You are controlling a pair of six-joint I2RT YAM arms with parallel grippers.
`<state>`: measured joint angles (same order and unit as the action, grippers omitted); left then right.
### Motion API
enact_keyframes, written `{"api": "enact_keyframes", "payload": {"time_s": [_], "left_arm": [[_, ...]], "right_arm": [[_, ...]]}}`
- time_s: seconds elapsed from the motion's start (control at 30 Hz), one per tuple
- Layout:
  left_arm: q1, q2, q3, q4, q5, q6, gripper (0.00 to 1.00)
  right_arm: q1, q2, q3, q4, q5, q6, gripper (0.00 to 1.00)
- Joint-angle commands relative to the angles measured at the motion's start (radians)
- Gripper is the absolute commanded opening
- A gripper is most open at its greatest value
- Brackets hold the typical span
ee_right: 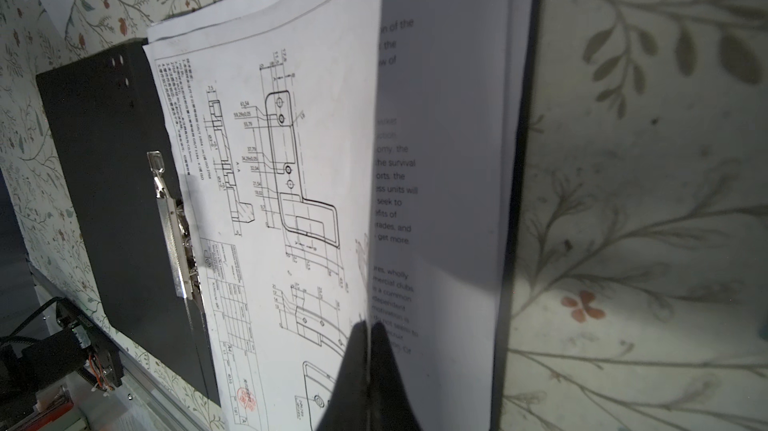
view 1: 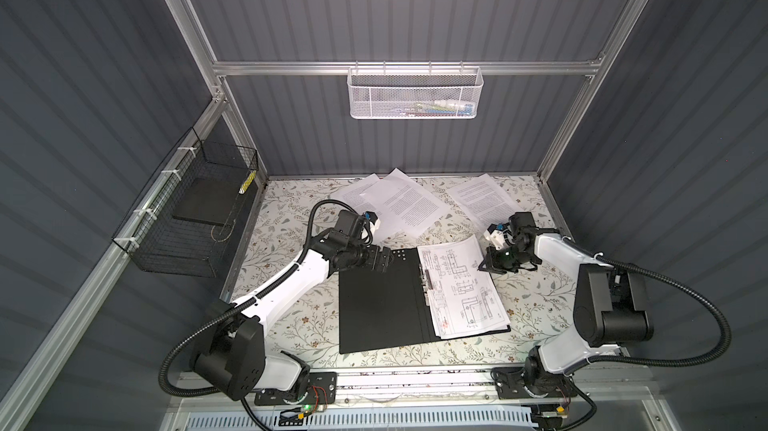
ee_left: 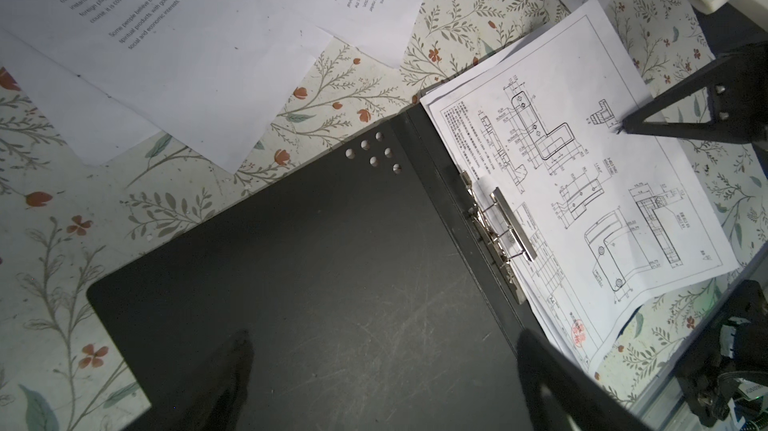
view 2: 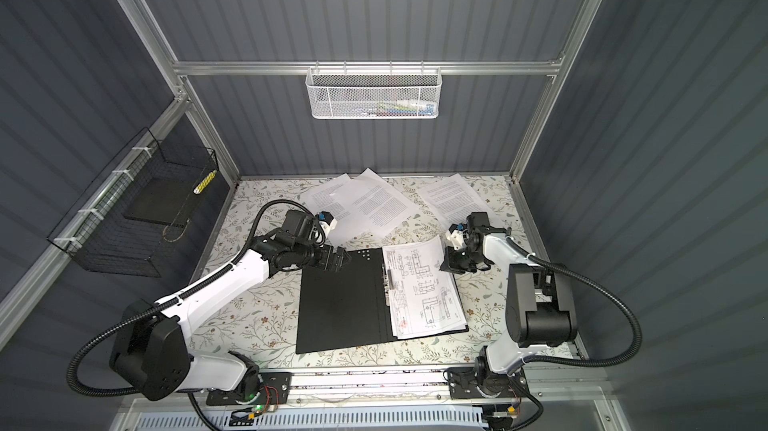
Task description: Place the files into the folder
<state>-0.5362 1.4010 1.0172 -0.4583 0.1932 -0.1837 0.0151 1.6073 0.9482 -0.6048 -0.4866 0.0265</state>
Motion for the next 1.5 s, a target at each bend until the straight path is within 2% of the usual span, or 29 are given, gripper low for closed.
{"api": "enact_keyframes", "payload": {"time_s": [0.0,0.17,0.3,0.37,0.57,0.7,0.83,1.03,1.47], "left_arm": [[-0.002,0.010,0.020,-0.010,0.023,0.023,1.00],[-0.001,0.010,0.020,-0.010,0.028,0.023,1.00],[-0.002,0.009,0.021,-0.010,0.028,0.023,1.00],[-0.002,0.009,0.020,-0.010,0.029,0.022,1.00],[-0.001,0.013,0.021,-0.014,0.022,0.023,1.00],[-0.002,0.019,0.021,-0.017,0.015,0.022,1.00],[-0.002,0.036,0.020,-0.014,0.035,0.005,1.00],[-0.002,0.075,0.006,0.010,0.073,-0.063,1.00],[0.013,0.077,0.032,-0.003,-0.056,-0.212,1.00]], "right_arm": [[0.005,0.015,0.009,0.003,-0.029,0.021,0.00],[0.005,0.017,0.004,0.006,-0.032,0.029,0.00],[0.004,0.023,0.003,0.000,-0.022,0.034,0.12],[0.004,0.023,0.001,0.006,-0.023,0.044,0.21],[-0.009,0.000,-0.007,0.041,0.035,0.101,0.60],[-0.029,-0.029,-0.030,0.077,0.077,0.152,0.78],[-0.035,-0.026,-0.063,0.122,0.111,0.217,0.80],[-0.032,-0.010,-0.136,0.259,0.073,0.323,0.78],[-0.011,-0.026,-0.190,0.274,0.027,0.487,0.79]]}}
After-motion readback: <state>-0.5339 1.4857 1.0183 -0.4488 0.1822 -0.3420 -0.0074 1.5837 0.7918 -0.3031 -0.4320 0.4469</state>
